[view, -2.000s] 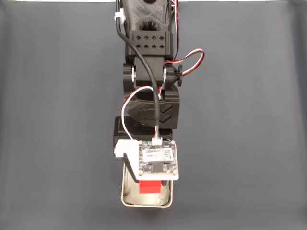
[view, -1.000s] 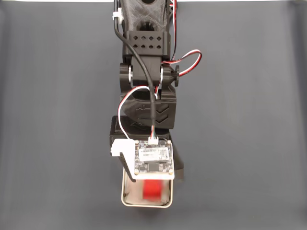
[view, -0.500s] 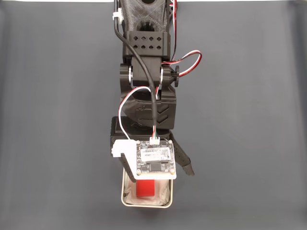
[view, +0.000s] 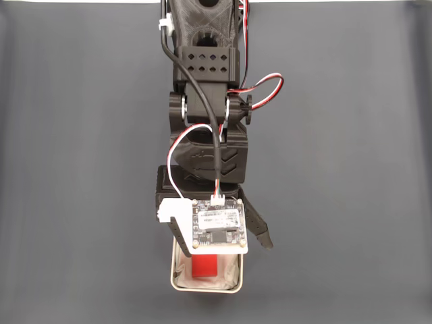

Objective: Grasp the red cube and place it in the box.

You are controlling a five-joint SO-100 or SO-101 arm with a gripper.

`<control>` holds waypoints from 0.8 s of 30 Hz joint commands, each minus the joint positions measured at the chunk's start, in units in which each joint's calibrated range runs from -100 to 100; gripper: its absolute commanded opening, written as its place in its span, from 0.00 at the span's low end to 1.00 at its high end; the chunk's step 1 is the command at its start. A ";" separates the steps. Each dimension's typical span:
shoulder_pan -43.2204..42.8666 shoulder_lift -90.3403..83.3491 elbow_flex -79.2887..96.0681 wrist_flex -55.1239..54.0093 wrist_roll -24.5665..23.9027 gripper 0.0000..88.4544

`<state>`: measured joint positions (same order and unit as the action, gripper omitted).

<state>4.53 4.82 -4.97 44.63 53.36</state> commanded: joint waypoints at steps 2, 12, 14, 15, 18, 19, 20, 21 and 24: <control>0.30 -3.09 -0.05 -1.52 0.15 0.47; 0.16 -4.47 0.96 -2.01 -0.44 0.22; 0.02 -6.29 1.96 -2.09 -0.54 0.04; -0.05 -7.59 2.69 -2.33 -0.59 0.00; -0.19 -12.36 4.33 -2.66 -1.17 0.00; -0.26 -14.27 4.70 -2.58 -1.56 0.00; -0.41 -16.43 5.43 -2.42 -1.90 0.00; -0.55 -19.12 7.35 -2.42 -2.05 0.00; -1.19 -28.65 16.47 -2.33 -2.10 0.00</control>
<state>4.53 -11.77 4.97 43.44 51.65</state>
